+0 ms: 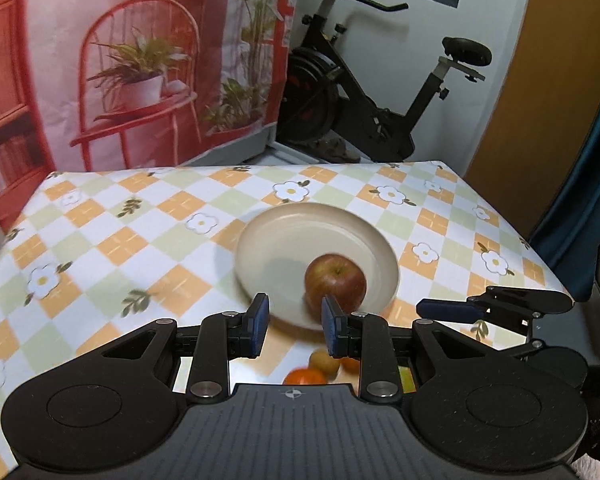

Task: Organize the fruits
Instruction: 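Move the left tool to a second red apple beside the lemon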

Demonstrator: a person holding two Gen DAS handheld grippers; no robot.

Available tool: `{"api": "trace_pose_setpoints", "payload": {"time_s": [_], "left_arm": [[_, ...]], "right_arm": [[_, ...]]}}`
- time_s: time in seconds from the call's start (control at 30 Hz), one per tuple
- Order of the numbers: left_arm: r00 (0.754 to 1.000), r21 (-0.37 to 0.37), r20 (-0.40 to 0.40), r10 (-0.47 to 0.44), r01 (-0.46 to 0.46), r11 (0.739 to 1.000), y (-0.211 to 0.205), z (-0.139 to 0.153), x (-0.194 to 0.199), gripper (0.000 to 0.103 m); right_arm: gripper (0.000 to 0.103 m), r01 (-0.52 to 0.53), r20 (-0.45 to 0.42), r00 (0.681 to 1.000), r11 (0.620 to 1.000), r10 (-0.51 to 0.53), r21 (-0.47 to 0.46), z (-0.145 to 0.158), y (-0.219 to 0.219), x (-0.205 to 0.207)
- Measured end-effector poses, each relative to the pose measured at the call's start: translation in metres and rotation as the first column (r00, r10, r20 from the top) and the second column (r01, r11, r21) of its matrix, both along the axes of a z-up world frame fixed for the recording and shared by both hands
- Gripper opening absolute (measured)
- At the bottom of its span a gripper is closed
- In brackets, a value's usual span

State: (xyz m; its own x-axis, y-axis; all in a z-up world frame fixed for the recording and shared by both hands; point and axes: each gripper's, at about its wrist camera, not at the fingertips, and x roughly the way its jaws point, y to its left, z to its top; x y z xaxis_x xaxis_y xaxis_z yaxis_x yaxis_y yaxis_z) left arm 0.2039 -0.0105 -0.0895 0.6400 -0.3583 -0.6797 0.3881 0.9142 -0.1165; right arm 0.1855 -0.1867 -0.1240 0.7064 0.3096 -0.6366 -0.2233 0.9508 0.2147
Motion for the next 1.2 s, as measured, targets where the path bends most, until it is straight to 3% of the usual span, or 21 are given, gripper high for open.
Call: {"api": "trace_pose_setpoints", "payload": {"time_s": [0.23, 0.43, 0.53, 0.8, 1.0, 1.2], "left_arm": [[0.999, -0.023, -0.013, 0.046, -0.047, 0.999, 0.032, -0.006, -0.033, 0.030], [0.995, -0.106, -0.046, 0.087, -0.091, 0.990, 0.054, -0.012, -0.056, 0.030], [0.995, -0.090, -0.023, 0.097, -0.099, 0.991, 0.055, -0.014, -0.069, 0.031], [0.989, -0.134, -0.080, 0.121, -0.131, 0.982, 0.071, -0.034, -0.087, 0.031], [0.985, -0.148, -0.107, 0.138, -0.153, 0.977, 0.081, -0.048, -0.096, 0.031], [0.984, -0.163, -0.119, 0.132, -0.151, 0.975, 0.082, -0.053, -0.099, 0.031]], "right_arm": [[0.056, -0.058, 0.032, 0.998, 0.998, 0.058, -0.005, 0.010, 0.030, -0.030], [0.057, -0.148, 0.002, 0.989, 0.989, 0.148, -0.010, 0.011, 0.054, -0.042], [0.057, -0.176, -0.011, 0.984, 0.984, 0.176, -0.026, 0.010, 0.063, -0.046], [0.060, -0.304, -0.034, 0.953, 0.943, 0.302, -0.137, 0.010, 0.098, -0.061], [0.062, -0.331, -0.059, 0.944, 0.932, 0.326, -0.151, 0.008, 0.106, -0.064], [0.062, -0.404, -0.097, 0.914, 0.901, 0.393, -0.157, 0.002, 0.118, -0.066]]}}
